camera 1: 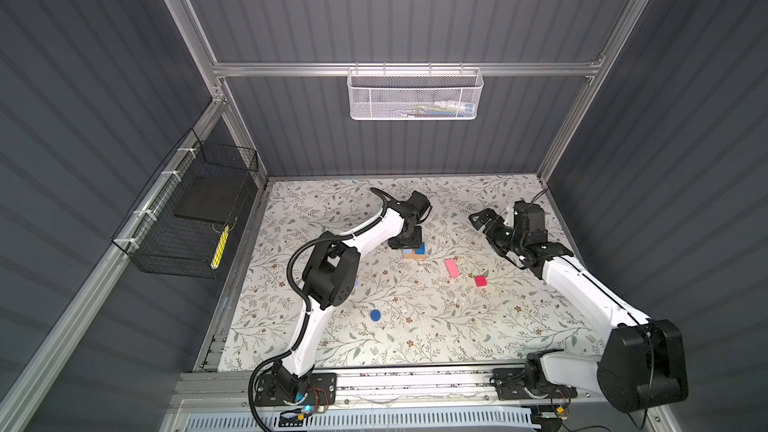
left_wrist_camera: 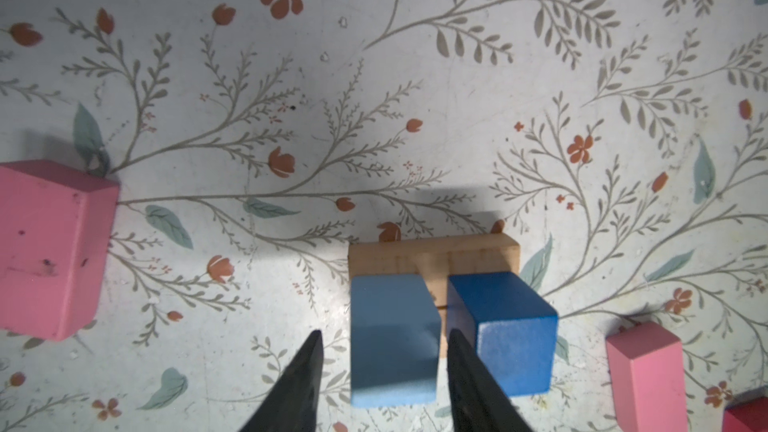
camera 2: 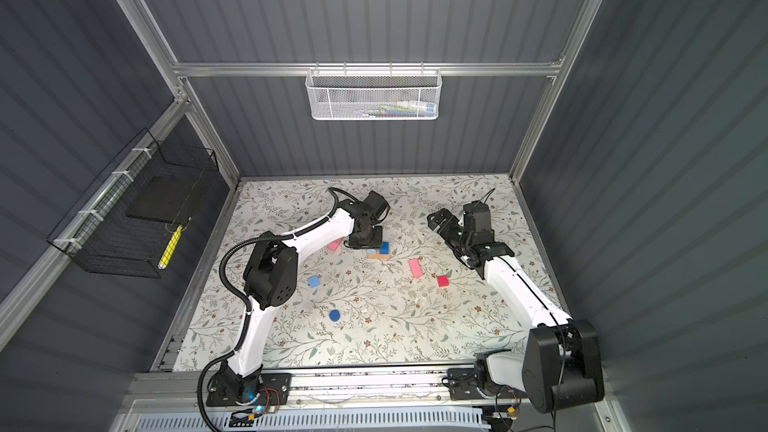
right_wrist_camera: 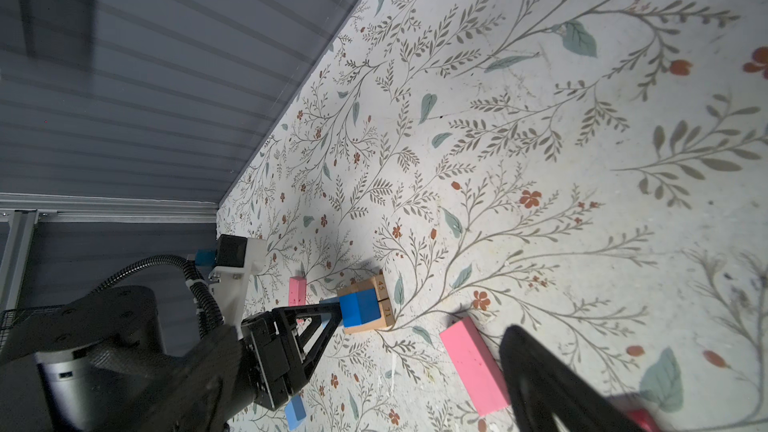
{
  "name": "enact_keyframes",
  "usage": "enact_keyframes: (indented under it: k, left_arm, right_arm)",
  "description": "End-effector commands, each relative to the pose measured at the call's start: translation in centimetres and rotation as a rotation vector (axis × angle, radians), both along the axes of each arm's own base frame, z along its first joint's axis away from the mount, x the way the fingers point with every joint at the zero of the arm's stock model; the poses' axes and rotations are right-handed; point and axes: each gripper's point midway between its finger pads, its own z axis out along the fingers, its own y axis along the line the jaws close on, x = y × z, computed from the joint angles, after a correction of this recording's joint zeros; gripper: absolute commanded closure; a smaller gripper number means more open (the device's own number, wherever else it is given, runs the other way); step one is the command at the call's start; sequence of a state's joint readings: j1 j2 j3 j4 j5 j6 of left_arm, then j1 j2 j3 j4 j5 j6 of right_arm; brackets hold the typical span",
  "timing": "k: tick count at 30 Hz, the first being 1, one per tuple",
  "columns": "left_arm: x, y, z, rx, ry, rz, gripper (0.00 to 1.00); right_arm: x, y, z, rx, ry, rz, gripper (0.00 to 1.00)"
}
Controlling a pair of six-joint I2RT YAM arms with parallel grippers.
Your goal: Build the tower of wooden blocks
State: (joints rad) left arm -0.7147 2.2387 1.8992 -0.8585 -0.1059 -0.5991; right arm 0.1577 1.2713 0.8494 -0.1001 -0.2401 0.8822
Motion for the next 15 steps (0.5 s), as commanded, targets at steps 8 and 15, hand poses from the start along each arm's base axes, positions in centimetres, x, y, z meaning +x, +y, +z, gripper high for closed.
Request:
enact_keyframes:
  k: [8, 15]
  left_arm:
    - [0.0, -0.4, 3.9, -0.037, -0.05, -0.01, 0.49]
    - [-0.1, -0.3, 4.5, -0.045, -0.063, -0.014, 0.45]
  right_arm:
    - [0.4, 0.2, 1.6, 0.013, -0.045, 0.012, 0.01]
    - [0.7, 0.6, 1.4, 0.038, -0.042, 0.027, 0.01]
